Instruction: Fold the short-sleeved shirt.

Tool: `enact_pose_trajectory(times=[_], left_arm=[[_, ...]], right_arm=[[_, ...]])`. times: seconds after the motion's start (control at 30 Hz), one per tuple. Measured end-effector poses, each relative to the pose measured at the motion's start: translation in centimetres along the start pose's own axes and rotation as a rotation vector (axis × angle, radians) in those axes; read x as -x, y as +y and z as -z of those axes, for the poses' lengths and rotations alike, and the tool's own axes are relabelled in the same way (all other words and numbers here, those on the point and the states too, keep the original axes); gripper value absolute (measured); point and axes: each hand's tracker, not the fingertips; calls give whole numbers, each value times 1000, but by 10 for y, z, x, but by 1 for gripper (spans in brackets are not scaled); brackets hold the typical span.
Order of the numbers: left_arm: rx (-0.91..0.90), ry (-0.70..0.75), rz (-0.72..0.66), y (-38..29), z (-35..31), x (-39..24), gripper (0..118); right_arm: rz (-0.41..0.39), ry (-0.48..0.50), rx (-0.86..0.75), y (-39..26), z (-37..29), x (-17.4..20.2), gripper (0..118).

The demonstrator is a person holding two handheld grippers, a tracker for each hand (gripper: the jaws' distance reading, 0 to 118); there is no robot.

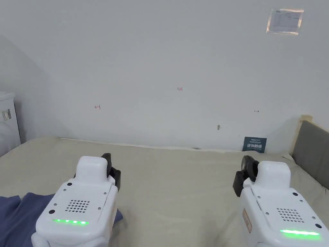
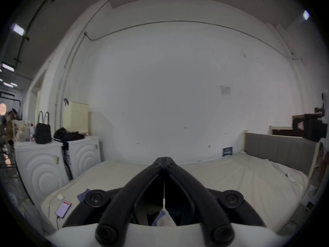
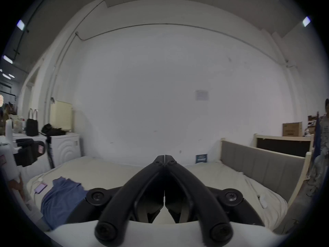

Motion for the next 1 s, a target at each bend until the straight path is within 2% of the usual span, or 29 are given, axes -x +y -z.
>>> enact_pose_trajectory(times=[0.1, 0.2, 0.37, 1.0], left_arm=[[-14, 51, 31, 1, 0, -3, 0], [-15, 27, 15, 3, -2, -3, 0], [-16, 7, 58, 2, -3, -12, 0], [-7, 11, 49, 2, -9, -14, 0]], right_arm=[[-36, -62, -20, -5, -3, 8, 0], [-6, -46, -17, -4, -3, 7, 0], [-4, -46, -11, -4, -3, 8, 0], [19, -53, -16, -6, -9, 2, 0]])
